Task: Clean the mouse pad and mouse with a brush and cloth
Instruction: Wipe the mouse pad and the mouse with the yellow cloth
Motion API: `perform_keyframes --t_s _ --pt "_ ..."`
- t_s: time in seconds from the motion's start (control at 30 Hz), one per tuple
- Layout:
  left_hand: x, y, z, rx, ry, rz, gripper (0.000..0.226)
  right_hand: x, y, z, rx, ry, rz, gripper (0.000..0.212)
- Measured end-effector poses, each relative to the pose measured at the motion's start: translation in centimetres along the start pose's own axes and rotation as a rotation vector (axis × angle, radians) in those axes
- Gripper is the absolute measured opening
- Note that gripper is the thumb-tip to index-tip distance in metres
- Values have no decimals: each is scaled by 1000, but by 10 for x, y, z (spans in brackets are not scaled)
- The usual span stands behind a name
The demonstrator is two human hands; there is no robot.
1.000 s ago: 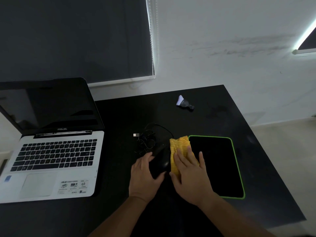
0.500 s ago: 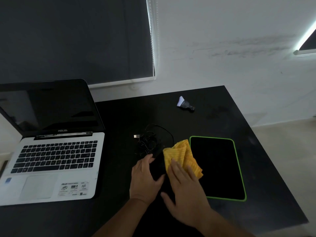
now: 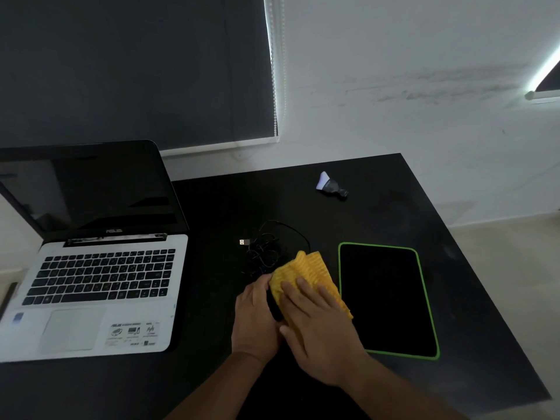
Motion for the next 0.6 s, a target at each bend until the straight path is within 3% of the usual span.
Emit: perform_keyframes --t_s 0.2,0.4,0.6 --pt "0 1 0 -21 -32 16 72 13 -7 32 45 176 21 70" --pt "-5 4 -2 -44 17 90 66 -11 -3 10 -26 -111 19 60" --pt "3 -1 2 4 -1 12 71 14 -10 45 62 104 -2 65"
Point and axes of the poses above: each hand's wrist, its own z-axis towards the middle knuckle, its own y-axis out of the palm, x = y × z, the point moved 5 cm from there along z, towards the middle knuckle, and after that the axes turned 13 degrees about y, right-handed, at the moved point
